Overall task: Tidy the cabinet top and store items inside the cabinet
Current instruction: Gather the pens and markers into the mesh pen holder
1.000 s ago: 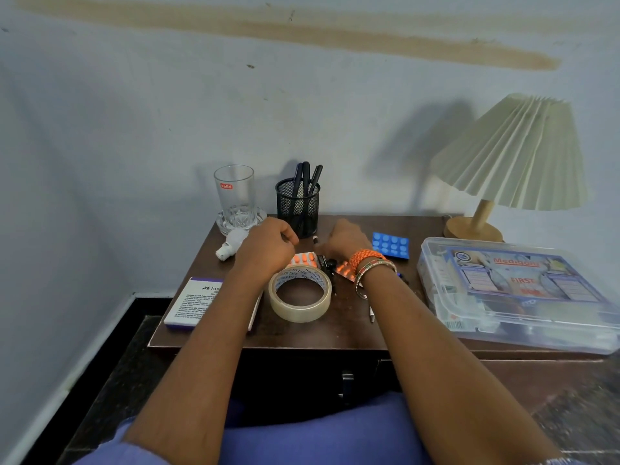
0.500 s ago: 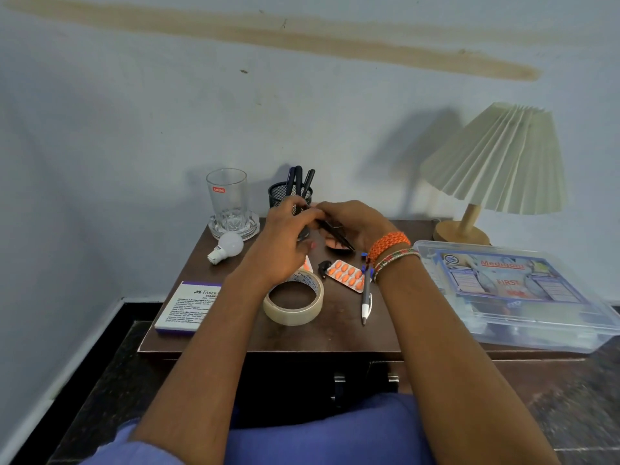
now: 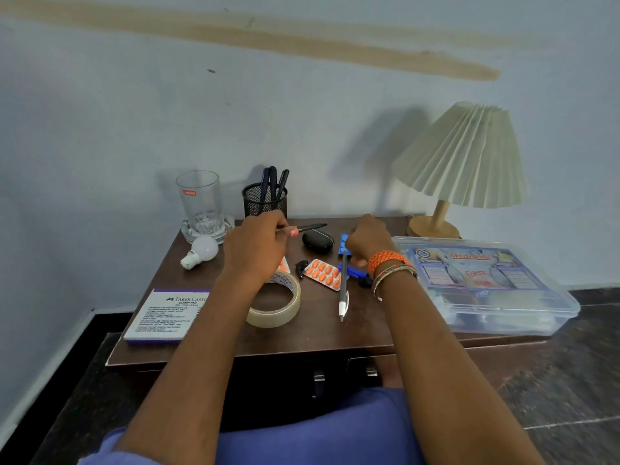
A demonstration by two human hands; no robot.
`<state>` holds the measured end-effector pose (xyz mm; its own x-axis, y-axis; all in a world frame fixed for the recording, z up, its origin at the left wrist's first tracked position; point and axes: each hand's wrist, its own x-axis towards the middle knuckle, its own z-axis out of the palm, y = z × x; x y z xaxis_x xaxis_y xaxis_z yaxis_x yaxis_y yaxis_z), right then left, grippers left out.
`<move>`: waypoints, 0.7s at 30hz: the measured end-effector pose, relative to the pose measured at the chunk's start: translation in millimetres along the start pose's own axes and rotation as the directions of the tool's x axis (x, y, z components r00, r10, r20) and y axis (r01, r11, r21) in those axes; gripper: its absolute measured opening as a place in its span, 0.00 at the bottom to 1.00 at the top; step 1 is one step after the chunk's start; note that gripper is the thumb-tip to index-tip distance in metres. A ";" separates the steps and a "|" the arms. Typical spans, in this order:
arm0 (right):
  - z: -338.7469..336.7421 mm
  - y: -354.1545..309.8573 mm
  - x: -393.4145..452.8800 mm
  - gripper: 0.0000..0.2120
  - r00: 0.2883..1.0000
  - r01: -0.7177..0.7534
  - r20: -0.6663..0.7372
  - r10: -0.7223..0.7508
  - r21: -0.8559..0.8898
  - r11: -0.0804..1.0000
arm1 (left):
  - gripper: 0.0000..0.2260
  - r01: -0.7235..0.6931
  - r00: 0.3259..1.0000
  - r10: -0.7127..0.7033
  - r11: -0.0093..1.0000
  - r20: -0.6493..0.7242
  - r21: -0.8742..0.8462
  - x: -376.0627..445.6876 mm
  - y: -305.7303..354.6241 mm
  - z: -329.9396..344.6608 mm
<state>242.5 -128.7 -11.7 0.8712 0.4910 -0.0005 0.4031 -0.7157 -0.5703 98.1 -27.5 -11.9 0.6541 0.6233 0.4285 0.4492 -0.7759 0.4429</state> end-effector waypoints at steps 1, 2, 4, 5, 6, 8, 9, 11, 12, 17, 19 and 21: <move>-0.9 -0.9 -3.7 0.13 0.999 0.017 0.027 -0.016 -0.059 0.998 | 0.08 0.021 0.999 -0.020 0.999 0.028 -0.033 0.0 -0.5 0.3; -1.3 -2.3 -5.6 0.14 0.999 0.027 0.044 -0.022 -0.105 0.994 | 0.08 0.036 0.998 -0.032 0.998 0.055 -0.057 0.3 -1.2 1.2; -4.4 -7.4 -9.6 0.15 0.998 0.032 0.062 -0.020 -0.193 0.981 | 0.06 0.055 0.994 -0.045 0.993 0.101 -0.101 1.4 -2.5 3.2; -7.2 -8.5 -12.6 0.15 0.997 0.031 0.071 -0.014 -0.243 0.970 | 0.05 0.063 0.992 -0.048 0.990 0.120 -0.125 1.7 -2.6 4.1; -9.6 -8.8 -15.1 0.15 0.996 0.032 0.088 -0.007 -0.284 0.958 | 0.04 0.069 0.989 -0.049 0.987 0.136 -0.143 1.9 -2.6 5.1; -13.0 -8.5 -21.1 0.14 0.991 0.053 0.137 -0.003 -0.365 0.929 | 0.04 0.074 0.987 -0.049 0.984 0.155 -0.161 1.7 -1.8 6.2; -13.1 -8.6 -23.6 0.14 0.986 0.072 0.164 -0.006 -0.399 0.914 | 0.04 0.075 0.986 -0.048 0.983 0.159 -0.169 1.5 -1.3 6.3; -9.8 -7.6 -24.7 0.15 0.981 0.075 0.194 0.008 -0.420 0.904 | 0.04 0.075 0.986 -0.046 0.981 0.162 -0.179 1.3 -0.6 6.5; -7.5 -6.9 -23.0 0.15 0.982 0.061 0.189 0.020 -0.412 0.909 | 0.05 0.076 0.985 -0.046 0.981 0.165 -0.180 1.2 -0.2 6.4; -2.1 -5.4 -17.7 0.17 0.990 0.034 0.136 0.021 -0.386 0.922 | 0.05 0.085 0.985 -0.050 0.975 0.166 -0.208 -0.2 0.5 5.6; -2.1 -6.4 -16.0 0.16 0.994 0.019 0.108 0.020 -0.343 0.939 | 0.05 0.091 0.985 -0.056 0.972 0.165 -0.216 0.1 -0.3 5.3; -1.9 -7.9 -11.7 0.17 1.000 0.012 0.028 -0.006 -0.243 0.970 | 0.05 0.096 0.985 -0.061 0.971 0.161 -0.220 0.2 -0.7 4.9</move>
<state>229.7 -129.7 -5.6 0.8605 0.5090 -0.0204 0.4699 -0.8087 -0.3539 100.9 -27.3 -15.9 0.7152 0.6454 0.2682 0.3652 -0.6723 0.6439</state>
